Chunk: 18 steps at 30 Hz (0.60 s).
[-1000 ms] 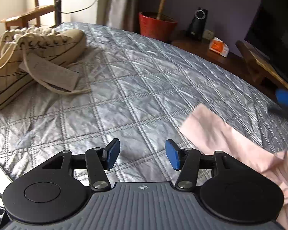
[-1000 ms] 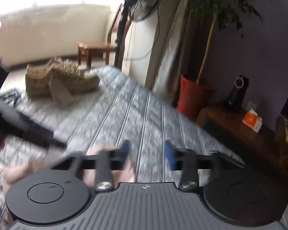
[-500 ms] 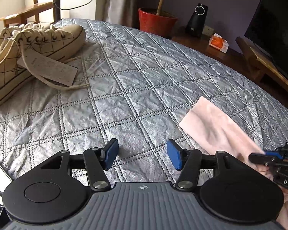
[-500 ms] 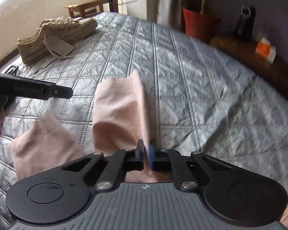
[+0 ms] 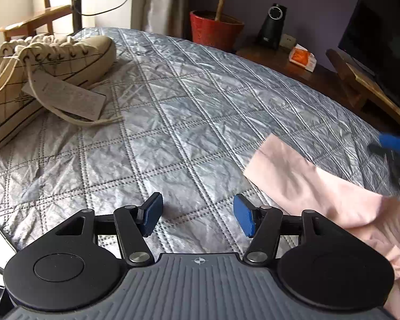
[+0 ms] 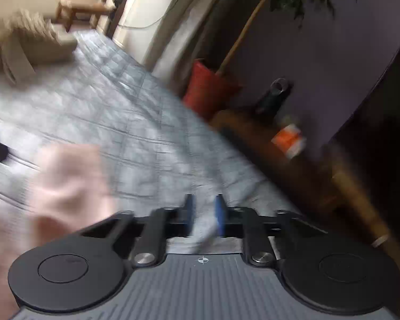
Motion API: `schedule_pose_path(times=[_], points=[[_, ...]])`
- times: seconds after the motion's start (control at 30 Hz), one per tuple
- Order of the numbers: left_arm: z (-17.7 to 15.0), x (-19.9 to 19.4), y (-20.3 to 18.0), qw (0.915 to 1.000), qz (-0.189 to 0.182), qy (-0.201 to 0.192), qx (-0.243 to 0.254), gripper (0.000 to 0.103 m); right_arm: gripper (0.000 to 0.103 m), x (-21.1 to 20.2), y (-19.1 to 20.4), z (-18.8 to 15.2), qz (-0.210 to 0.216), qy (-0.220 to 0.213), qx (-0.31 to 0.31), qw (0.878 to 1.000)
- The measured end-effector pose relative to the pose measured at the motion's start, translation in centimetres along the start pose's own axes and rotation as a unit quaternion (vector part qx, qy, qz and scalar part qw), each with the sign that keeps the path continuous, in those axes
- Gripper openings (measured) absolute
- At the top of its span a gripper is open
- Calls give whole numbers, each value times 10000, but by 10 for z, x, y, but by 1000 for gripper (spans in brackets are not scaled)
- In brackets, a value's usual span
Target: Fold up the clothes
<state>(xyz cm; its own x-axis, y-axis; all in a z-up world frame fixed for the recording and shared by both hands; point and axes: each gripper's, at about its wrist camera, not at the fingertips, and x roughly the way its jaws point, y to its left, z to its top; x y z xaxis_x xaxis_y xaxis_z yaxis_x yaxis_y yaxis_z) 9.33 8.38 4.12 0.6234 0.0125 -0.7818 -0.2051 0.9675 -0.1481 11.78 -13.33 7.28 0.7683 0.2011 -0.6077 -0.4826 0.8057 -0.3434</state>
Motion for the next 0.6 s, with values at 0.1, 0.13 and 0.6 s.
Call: schedule_pose_path(times=[0.1, 0.13, 0.6], points=[[1, 0, 3, 10000, -10, 32, -20, 65, 69, -19, 24, -15, 209, 304, -341, 9987], [1, 0, 2, 10000, -16, 39, 2, 66, 68, -19, 25, -22, 427, 496, -153, 9977], [-2, 0, -6, 9998, -61, 24, 165, 69, 9, 16, -4, -30, 832, 1234, -183, 9887]])
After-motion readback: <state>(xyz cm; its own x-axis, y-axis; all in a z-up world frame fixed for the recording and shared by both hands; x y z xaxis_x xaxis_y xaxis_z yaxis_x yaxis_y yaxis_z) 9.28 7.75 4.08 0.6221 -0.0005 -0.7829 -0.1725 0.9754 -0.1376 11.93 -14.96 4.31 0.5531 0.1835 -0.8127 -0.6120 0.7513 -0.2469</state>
